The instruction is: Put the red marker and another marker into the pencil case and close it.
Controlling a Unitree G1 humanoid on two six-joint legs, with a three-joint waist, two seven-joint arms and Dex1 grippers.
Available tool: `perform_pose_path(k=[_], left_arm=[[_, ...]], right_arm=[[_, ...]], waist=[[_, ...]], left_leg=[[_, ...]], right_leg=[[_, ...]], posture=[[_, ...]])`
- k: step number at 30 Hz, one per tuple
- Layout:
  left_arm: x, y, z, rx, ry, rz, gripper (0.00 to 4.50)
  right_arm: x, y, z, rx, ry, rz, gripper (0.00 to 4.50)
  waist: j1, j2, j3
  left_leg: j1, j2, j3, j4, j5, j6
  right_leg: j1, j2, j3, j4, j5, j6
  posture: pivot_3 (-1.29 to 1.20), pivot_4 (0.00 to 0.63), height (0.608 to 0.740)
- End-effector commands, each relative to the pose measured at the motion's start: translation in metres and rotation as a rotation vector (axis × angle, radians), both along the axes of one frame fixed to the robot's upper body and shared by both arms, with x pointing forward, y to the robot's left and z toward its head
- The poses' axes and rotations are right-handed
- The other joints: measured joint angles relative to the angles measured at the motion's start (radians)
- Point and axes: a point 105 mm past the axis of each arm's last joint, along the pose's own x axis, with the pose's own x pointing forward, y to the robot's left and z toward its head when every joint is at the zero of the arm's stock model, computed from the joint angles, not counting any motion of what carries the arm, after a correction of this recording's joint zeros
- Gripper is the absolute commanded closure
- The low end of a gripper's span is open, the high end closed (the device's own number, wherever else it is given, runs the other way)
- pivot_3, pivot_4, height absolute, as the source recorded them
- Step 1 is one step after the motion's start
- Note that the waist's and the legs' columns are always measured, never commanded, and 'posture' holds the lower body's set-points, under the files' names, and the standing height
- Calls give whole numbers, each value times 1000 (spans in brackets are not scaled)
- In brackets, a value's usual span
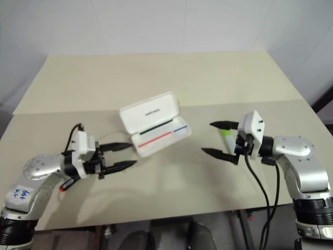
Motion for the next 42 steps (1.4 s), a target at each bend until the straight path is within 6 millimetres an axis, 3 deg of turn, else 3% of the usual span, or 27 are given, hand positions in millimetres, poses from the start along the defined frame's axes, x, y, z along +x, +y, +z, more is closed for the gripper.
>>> perform_pose_path(k=[1,12,30,42], left_arm=[[7,-10,-1,10,-27,7,2748],[43,-29,-22,117,40,100,2748],[61,-39,-43,271,69,63,2748],[61,-44,-54,459,150,57,2748]], right_arm=[[-7,4,10,2,-41,27,0],[-24,10,10,13,-45,61,0],[-33,20,16,11,-78,96,0],[-33,24,27,15,-124,107,0]], waist=[[2,0,0],[22,-1,0],[22,-2,-1],[21,-3,-2]], left_leg=[[0,0,0,0,0,0],[0,0,1,1,0,0],[0,0,1,2,0,0],[1,0,2,2,0,0]], right_leg=[[0,0,0,0,0,0],[0,0,0,0,0,0],[0,1,0,0,0,0],[0,1,0,0,0,0]], posture=[[0,150,740],[0,150,740],[0,150,740],[0,150,740]])
